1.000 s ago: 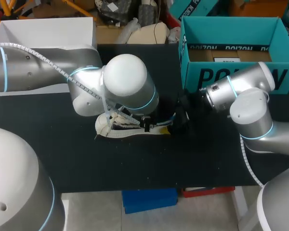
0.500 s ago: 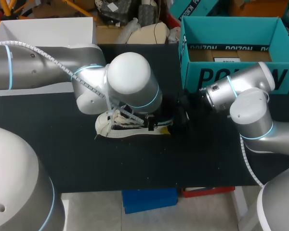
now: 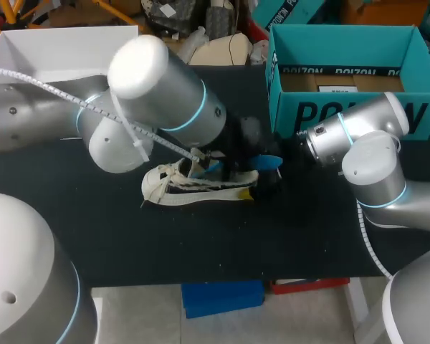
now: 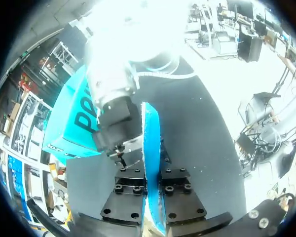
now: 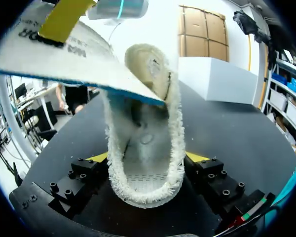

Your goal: Take the shoe out of the shoebox, open the shoe tongue, remove and reinsert the insole, then place the shoe into the shoebox

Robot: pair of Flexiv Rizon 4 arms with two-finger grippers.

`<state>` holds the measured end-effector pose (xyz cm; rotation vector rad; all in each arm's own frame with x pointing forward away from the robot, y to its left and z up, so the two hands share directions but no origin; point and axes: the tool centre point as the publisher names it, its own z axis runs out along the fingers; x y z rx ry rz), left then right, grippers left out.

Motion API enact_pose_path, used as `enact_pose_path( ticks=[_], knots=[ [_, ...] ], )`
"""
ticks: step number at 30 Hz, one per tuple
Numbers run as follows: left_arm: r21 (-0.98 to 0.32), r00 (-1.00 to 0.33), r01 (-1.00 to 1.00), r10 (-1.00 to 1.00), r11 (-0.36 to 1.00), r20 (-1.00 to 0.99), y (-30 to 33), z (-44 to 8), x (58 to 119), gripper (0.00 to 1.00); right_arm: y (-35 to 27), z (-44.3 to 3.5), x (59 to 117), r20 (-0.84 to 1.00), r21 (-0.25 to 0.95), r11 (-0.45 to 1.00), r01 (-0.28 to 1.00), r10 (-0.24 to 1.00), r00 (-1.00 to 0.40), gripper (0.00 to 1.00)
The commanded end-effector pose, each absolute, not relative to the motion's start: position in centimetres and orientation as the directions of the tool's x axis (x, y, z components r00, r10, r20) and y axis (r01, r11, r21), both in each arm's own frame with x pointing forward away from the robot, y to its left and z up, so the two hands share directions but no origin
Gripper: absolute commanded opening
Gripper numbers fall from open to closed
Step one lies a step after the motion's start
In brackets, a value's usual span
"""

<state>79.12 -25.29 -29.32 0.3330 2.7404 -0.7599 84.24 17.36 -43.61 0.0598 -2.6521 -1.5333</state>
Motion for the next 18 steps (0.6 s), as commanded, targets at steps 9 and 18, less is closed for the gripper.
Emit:
enact_pose_path(
  ticks=[9, 18],
  knots=[
    [-0.777, -0.964, 0.251, 0.219, 0.578, -0.149, -24.7, -13.9, 75.7, 0.0, 17.4, -43.9, 84.3, 0.049, 0.866, 0.5, 0.006, -0.072, -0.996, 0.0],
    [-0.798, -0.961, 0.243, 0.25, 0.551, -0.121, -24.7, -12.9, 75.6, 0.0, 17.4, -43.9, 84.3, 0.049, 0.866, 0.5, 0.006, -0.072, -0.996, 0.0]
  ],
)
